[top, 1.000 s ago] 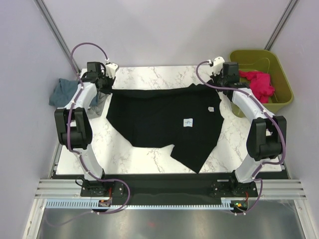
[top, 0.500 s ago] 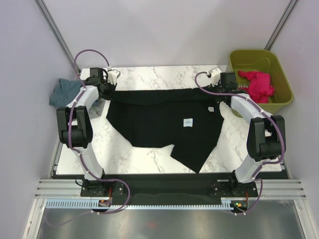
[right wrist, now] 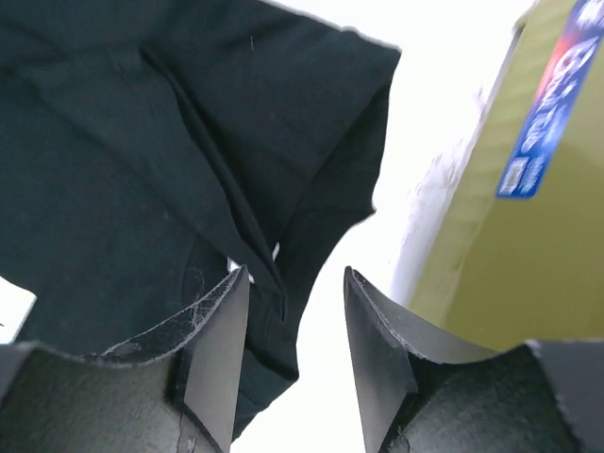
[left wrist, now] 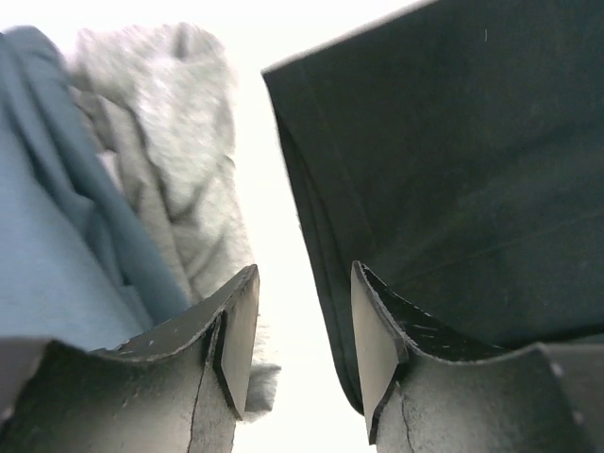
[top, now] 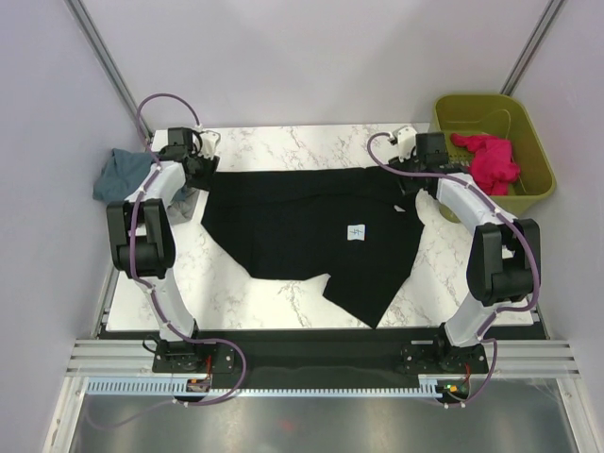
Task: Fold and stack the t-shirts
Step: Fold the tshirt
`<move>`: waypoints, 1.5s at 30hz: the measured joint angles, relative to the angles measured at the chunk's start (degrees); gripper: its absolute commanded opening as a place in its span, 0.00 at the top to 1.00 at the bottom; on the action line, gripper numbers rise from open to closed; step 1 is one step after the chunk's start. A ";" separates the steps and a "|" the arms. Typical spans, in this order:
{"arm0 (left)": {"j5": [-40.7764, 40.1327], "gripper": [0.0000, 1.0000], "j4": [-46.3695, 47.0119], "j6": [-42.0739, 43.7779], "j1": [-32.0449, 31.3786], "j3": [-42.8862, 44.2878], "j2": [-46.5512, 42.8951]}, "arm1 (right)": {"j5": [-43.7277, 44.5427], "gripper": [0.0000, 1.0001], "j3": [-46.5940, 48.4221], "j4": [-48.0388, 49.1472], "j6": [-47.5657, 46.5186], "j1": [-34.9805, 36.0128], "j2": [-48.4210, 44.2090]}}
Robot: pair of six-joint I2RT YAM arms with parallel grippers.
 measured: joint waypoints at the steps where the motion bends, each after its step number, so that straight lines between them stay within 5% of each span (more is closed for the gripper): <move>1: 0.00 0.49 -0.02 -0.24 0.02 0.61 0.00 | -0.59 0.47 1.01 -0.28 0.17 0.00 0.02; 14: 5.27 0.55 -3.28 -3.82 -9.25 17.42 6.29 | -15.72 0.48 18.21 -0.68 9.31 0.44 18.58; 24: 7.67 0.59 -11.08 -5.07 -7.65 13.16 8.11 | -20.35 0.48 22.82 -2.51 12.02 1.79 26.18; 27: 7.67 0.59 -11.76 -5.33 -7.04 12.83 8.52 | -21.00 0.54 23.17 -2.43 12.39 1.90 26.36; 31: 7.72 0.59 -11.76 -5.75 -7.15 12.83 9.22 | -21.35 0.79 23.17 -2.40 12.39 2.16 26.38; 37: 7.72 0.60 -11.82 -5.86 -7.23 12.85 10.01 | -21.38 0.97 23.15 -2.34 12.26 2.67 26.38; 45: 7.72 0.61 -11.80 -5.95 -7.23 12.81 10.16 | -21.38 1.00 21.31 -2.45 11.89 3.63 25.83</move>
